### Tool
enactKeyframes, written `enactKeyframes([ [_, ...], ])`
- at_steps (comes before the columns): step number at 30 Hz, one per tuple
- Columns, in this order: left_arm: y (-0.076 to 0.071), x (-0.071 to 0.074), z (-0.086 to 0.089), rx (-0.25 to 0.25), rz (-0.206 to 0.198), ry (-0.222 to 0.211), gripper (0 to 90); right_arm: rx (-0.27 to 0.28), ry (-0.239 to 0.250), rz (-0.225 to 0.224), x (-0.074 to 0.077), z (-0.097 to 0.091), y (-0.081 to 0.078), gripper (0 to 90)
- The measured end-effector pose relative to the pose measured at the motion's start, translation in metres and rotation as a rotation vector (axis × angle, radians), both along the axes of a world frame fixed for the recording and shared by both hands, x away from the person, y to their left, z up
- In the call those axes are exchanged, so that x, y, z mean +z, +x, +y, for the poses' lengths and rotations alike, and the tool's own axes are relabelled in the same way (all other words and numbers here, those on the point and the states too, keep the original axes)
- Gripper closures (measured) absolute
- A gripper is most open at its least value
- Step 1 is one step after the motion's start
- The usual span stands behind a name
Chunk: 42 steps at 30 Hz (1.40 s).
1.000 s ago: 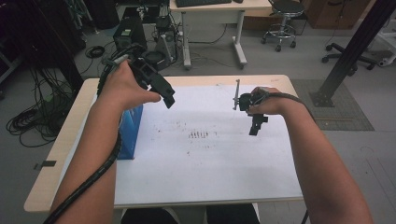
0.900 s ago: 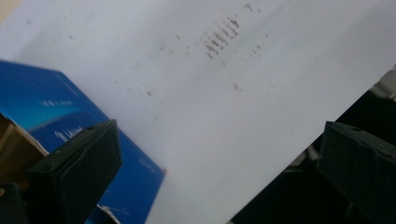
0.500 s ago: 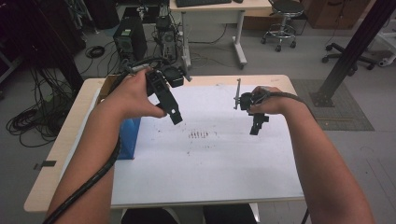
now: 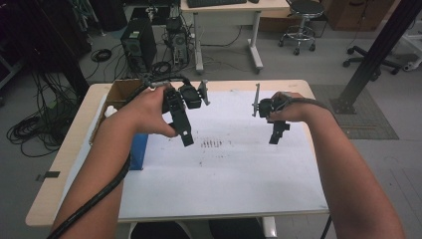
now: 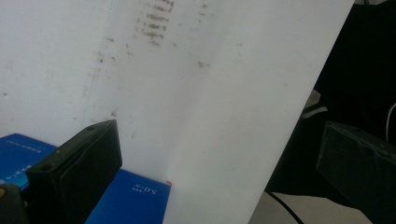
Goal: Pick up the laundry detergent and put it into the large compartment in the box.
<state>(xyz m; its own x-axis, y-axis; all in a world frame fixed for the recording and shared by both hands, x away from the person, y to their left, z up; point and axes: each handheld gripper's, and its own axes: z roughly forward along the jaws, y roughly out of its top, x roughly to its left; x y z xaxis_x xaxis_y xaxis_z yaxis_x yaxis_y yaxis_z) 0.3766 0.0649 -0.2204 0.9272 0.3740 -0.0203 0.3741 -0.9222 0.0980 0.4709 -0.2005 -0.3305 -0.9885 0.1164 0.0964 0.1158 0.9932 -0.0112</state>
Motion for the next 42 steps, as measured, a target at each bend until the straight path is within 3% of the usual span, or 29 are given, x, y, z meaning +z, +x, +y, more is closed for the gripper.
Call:
enactKeyframes([
  [17, 0.001, 0.001, -0.011, -0.048, -0.011, -0.019, 0.2, 0.000, 0.001, -0.002, 0.004, -0.002, 0.002, 5.6],
  [26, 0.002, 0.006, -0.013, -0.043, -0.019, -0.018, 0.2, -0.001, -0.003, -0.004, 0.005, -0.001, 0.000, 5.7],
  [42, 0.002, 0.002, -0.011, -0.036, -0.010, -0.023, 0.2, 0.000, -0.004, -0.006, 0.006, 0.000, -0.002, 5.7],
])
